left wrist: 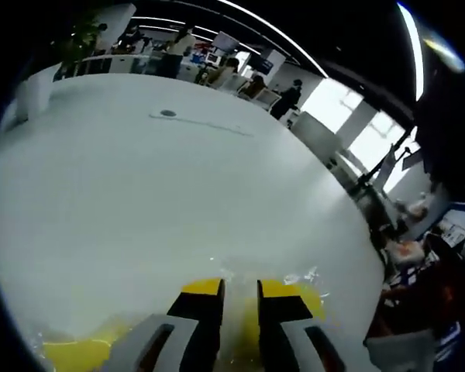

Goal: Compare the silicone blocks by pressing each to a similar depth, holding the contact briefly, and releasing to observe deformation and rebound differences across the visible hardness samples.

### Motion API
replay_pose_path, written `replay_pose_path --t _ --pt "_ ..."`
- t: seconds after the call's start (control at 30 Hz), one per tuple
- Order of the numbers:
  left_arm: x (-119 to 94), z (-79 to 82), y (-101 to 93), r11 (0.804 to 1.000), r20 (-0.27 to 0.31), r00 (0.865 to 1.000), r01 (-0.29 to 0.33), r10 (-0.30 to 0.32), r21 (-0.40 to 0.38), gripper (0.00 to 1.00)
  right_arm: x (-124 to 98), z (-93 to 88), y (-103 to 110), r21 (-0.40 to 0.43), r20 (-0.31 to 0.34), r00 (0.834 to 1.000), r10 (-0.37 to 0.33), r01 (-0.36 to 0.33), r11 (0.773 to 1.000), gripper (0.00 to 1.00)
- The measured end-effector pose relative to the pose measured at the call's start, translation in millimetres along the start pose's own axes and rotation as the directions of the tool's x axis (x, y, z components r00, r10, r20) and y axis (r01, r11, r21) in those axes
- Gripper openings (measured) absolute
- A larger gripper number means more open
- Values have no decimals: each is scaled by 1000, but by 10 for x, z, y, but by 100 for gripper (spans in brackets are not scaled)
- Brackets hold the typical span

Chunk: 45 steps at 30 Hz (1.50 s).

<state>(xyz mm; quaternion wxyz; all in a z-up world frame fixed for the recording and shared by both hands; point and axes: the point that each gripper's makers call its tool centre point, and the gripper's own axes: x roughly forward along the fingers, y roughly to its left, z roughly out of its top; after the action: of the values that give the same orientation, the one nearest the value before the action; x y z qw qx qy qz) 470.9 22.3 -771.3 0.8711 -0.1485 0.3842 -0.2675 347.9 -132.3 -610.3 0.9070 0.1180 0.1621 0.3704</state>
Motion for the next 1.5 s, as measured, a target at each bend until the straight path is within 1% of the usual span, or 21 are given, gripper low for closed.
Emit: replay_pose_path --t 0.03,0.07,0.1,0.17,0.27,0.37,0.47,0.5,0.6,0.63,0.67,0.73,0.83,0.9,0.93,1.03,1.2,1.3,1.37,1.4,1.5 --pt "-20 72 -14 1000 30 1000 1 -2 27 34 4 2 -5 0 -1 1000 -1 1 1000 96" --pt "-29 114 -19 999 48 999 2 -4 38 42 7 4 -9 0 -2 1000 -2 2 1000 96" --pt "-58 210 -63 999 87 996 19 -23 46 48 11 10 -15 -2 -1 1000 -1 1 1000 96" --pt "-109 312 -121 998 109 993 44 -49 47 59 19 30 -27 -7 -1 1000 -6 6 1000 96" --pt "-182 495 -175 991 172 982 54 -75 122 80 30 49 -40 -15 -2 1000 -9 9 1000 96" --pt "-278 602 -212 987 200 975 68 -96 145 100 40 58 -56 -27 -7 1000 -15 15 1000 96" --pt "-421 666 -216 980 209 971 76 -114 182 100 46 63 -64 -40 -11 1000 -18 18 999 96" --pt "-496 724 -222 971 230 965 75 -129 227 100 49 67 -59 -46 -14 1000 -19 19 999 96" --pt "-687 786 -256 948 232 959 90 -165 304 100 62 57 -64 -59 -23 999 -23 22 998 96" --pt "-796 822 -279 938 242 951 107 -194 329 100 66 53 -64 -64 -26 999 -23 22 998 96" --pt "-878 853 -277 934 256 945 109 -203 340 100 70 48 -68 -71 -31 999 -26 24 997 96" --pt "-1074 865 -225 922 252 946 98 -203 373 100 75 46 -74 -81 -34 999 -29 27 996 96" --pt "-1330 846 -99 919 246 951 83 -188 385 100 76 27 -89 -83 -38 999 -33 30 996 96" --pt "-1502 756 0 907 225 961 51 -158 418 100 76 -3 -101 -85 -47 998 -37 33 996 96" --pt "-1562 723 22 910 225 962 48 -153 412 100 73 -16 -107 -85 -50 998 -39 35 996 96" --pt "-1767 615 129 928 228 965 33 -126 371 100 60 -37 -112 -85 -54 998 -42 37 996 96" --pt "-2093 483 249 941 271 958 2 -99 338 100 45 -91 -142 -93 -64 997 -51 44 995 96" --pt "-2219 410 305 944 283 956 -21 -77 329 100 41 -125 -138 -111 -76 995 -59 50 993 96" --pt "-2299 378 326 938 312 947 -39 -75 344 100 39 -141 -147 -115 -76 995 -59 50 992 96" --pt "-2311 366 332 938 316 946 -42 -73 343 100 38 -153 -160 -117 -76 995 -63 54 992 96" --pt "-2366 267 394 951 326 944 -48 -57 306 100 32 -175 -177 -120 -79 994 -73 63 991 96"
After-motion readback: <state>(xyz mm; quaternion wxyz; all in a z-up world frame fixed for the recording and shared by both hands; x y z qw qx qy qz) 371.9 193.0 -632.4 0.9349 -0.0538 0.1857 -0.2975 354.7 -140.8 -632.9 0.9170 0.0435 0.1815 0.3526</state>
